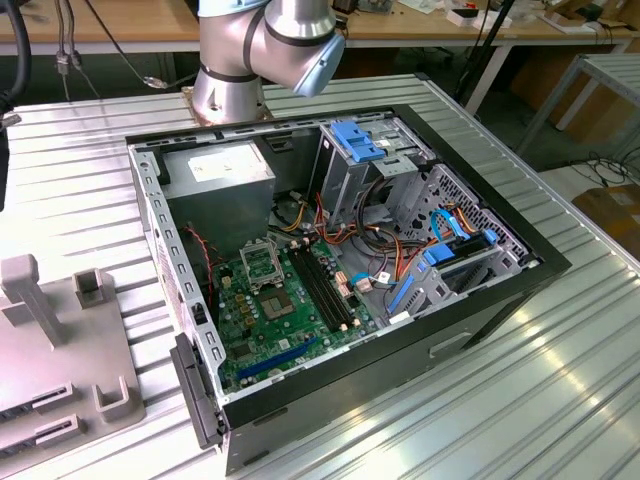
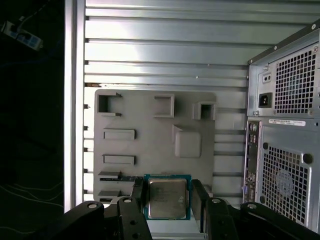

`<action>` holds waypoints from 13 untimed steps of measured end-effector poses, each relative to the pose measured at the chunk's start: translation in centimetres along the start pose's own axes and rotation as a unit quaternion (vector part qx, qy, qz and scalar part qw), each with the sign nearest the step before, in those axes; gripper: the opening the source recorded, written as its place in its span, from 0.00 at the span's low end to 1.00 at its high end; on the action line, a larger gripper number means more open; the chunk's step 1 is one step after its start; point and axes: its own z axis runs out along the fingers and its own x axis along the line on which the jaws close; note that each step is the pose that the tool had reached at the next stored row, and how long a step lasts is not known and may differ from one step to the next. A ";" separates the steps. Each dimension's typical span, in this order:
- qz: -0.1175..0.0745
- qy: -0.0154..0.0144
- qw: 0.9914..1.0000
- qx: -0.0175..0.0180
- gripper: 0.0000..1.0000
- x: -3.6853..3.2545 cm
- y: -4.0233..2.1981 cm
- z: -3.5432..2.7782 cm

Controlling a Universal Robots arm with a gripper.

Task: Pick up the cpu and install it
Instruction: 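Pick up the cpu and move it towards the insertion slot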

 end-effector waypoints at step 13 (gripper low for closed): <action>0.000 0.000 1.000 0.000 0.47 -1.27 -0.03 -0.01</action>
